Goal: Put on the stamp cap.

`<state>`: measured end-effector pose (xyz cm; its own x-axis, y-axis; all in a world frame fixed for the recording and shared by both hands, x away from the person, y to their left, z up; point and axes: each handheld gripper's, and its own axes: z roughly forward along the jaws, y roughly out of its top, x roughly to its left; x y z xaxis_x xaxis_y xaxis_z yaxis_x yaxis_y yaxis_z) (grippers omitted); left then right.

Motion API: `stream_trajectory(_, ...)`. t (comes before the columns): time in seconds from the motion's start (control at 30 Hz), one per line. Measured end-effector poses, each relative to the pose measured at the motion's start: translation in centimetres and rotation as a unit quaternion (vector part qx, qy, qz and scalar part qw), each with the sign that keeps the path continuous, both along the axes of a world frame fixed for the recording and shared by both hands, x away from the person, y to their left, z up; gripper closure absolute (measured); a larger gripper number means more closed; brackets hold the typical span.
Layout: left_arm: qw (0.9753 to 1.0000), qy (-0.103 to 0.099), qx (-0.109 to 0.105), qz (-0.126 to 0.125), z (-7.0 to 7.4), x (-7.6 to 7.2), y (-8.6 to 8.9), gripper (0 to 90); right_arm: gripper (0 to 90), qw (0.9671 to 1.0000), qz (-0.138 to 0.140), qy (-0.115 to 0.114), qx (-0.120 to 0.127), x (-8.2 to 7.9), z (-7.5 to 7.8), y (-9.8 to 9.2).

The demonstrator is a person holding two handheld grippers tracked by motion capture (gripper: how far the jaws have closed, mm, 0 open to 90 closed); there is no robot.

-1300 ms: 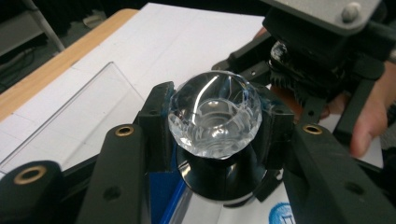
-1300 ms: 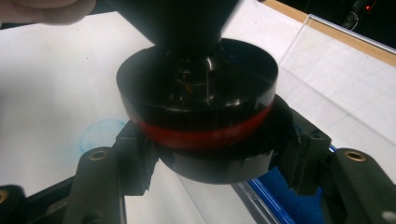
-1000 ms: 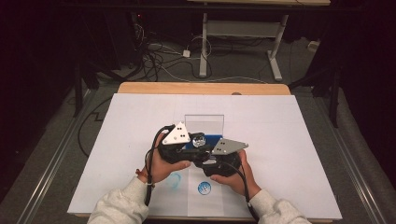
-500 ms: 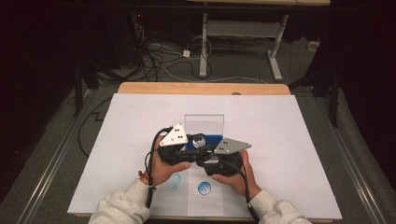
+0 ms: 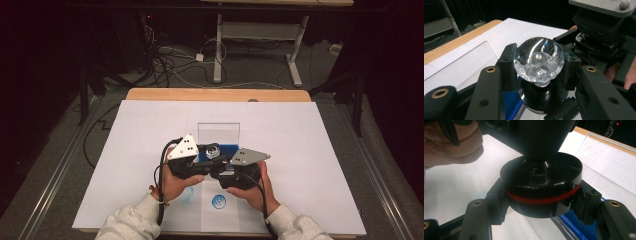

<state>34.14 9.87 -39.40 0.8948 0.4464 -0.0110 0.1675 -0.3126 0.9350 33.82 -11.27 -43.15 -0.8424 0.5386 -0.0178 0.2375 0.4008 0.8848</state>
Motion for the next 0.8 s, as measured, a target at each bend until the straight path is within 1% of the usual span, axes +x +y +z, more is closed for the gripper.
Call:
stream_trajectory(0.03, 1.0, -0.001, -0.004, 0.001, -0.01, -0.07, 0.07, 54.7, 38.9, 1.0, -0.004, -0.006, -0.001, -0.12, 0.13, 0.01)
stream_trajectory(0.07, 0.9999, 0.0, -0.01, 0.004, -0.05, -0.15, 0.09, 54.7, 38.9, 1.0, -0.003, -0.007, -0.002, -0.16, 0.26, 0.04)
stream_trajectory(0.13, 0.9999, -0.005, -0.007, 0.005, -0.15, -0.28, -0.02, 54.7, 38.9, 1.0, -0.002, -0.009, -0.002, -0.22, 0.33, 0.01)
stream_trajectory(0.17, 0.9999, -0.006, -0.012, 0.008, -0.31, -0.38, -0.13, 54.7, 38.8, 1.0, -0.004, -0.006, -0.003, -0.23, 0.27, 0.05)
stream_trajectory(0.23, 0.9999, -0.004, -0.011, 0.009, -0.45, -0.37, -0.23, 54.6, 38.8, 1.0, -0.006, -0.003, -0.002, -0.22, 0.11, 0.06)
stream_trajectory(0.3, 0.9998, -0.007, -0.013, 0.01, -0.53, -0.46, -0.22, 54.7, 38.8, 1.0, -0.004, -0.002, -0.003, -0.17, 0.04, 0.03)
stream_trajectory(0.33, 0.9999, -0.005, -0.012, 0.006, -0.46, -0.34, -0.14, 54.7, 38.8, 1.0, -0.006, -0.006, -0.005, -0.23, 0.08, 0.07)
stream_trajectory(0.4, 0.9997, 0.007, -0.022, 0.002, -0.53, -0.1, 0.04, 54.7, 38.9, 0.9999, -0.005, -0.01, -0.005, -0.24, 0.16, 0.02)
stream_trajectory(0.43, 0.9998, 0.011, -0.017, -0.002, -0.62, -0.02, 0.01, 54.7, 38.9, 0.9999, -0.001, -0.009, -0.007, -0.21, 0.21, 0.03)
stream_trajectory(0.47, 0.9998, 0.01, -0.017, -0.002, -0.7, -0.03, -0.02, 54.7, 38.9, 0.9999, 0.005, -0.01, -0.011, -0.22, 0.16, 0.03)
stream_trajectory(0.5, 0.9998, 0.01, -0.016, -0.002, -0.77, -0.08, -0.08, 54.7, 38.9, 0.9999, 0.004, -0.007, -0.012, -0.23, 0.07, 0.1)
stream_trajectory(0.53, 0.9999, 0.007, -0.009, 0.0, -0.69, -0.11, -0.13, 54.6, 38.9, 0.9999, 0.005, -0.009, -0.014, -0.2, 0.02, 0.13)
stream_trajectory(0.57, 1.0, 0.005, -0.007, 0.0, -0.62, -0.11, -0.12, 54.7, 38.8, 0.9998, 0.004, -0.01, -0.017, -0.16, 0.03, 0.13)
stream_trajectory(0.63, 0.9999, 0.006, -0.013, 0.001, -0.65, -0.15, -0.08, 54.7, 38.8, 0.9996, 0.001, -0.017, -0.02, -0.2, 0.17, 0.14)
stream_trajectory(0.7, 1.0, -0.001, -0.005, 0.004, -0.65, -0.33, -0.26, 54.7, 38.7, 0.9998, 0.002, -0.012, -0.018, -0.21, 0.1, 0.1)
stream_trajectory(0.73, 1.0, -0.003, -0.005, 0.004, -0.61, -0.39, -0.32, 54.6, 38.7, 0.9997, 0.0, -0.014, -0.019, -0.22, 0.09, 0.08)
stream_trajectory(0.8, 1.0, -0.004, -0.004, 0.003, -0.63, -0.41, -0.36, 54.6, 38.8, 0.9998, 0.005, -0.006, -0.017, -0.17, 0.18, 0.08)
